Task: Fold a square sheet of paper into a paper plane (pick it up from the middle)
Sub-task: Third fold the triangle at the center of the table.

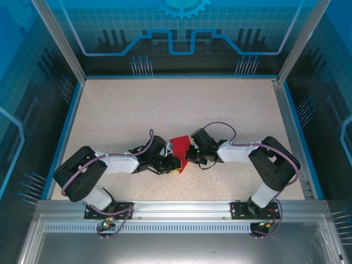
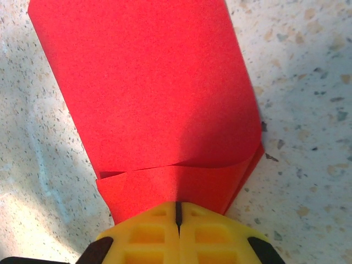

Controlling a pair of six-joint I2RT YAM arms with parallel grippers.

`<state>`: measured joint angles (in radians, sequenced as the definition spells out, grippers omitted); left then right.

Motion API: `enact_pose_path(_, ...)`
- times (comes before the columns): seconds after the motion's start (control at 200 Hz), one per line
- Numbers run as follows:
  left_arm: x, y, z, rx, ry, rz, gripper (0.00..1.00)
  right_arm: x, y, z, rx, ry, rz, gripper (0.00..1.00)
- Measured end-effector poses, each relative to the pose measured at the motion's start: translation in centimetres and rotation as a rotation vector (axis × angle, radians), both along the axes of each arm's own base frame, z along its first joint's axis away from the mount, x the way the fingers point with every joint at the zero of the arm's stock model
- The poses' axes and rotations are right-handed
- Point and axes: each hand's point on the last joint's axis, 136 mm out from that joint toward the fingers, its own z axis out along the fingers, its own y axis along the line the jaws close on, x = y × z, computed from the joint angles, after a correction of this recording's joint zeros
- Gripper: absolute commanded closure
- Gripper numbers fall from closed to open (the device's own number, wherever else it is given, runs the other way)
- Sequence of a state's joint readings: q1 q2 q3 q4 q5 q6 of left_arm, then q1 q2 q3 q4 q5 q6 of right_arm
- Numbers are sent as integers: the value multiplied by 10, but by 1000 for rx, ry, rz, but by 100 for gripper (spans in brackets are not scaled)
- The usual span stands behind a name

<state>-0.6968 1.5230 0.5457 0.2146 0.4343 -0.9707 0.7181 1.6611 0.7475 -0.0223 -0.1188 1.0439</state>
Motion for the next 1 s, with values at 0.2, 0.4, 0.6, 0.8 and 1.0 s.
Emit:
enact_pose_path(0.2, -4, -6, 8, -2, -34, -14, 77, 0, 0, 0, 0, 1, -3, 100)
enact_pose_path(0.4, -3, -18, 5, 10, -28, -35, 79, 0, 0, 0, 1, 1, -3, 100)
enact_pose_path(0.6, 2, -19, -5, 45, -9, -26, 80, 0, 0, 0, 0, 1, -3, 100)
enact_pose_path(0.8, 0, -13, -13, 87, 8, -15, 81, 0, 0, 0, -2, 0, -5, 100)
enact_pose_path(1.0, 0, -10, -16, 107, 15, -11, 81, 0, 0, 0, -2, 0, -5, 100)
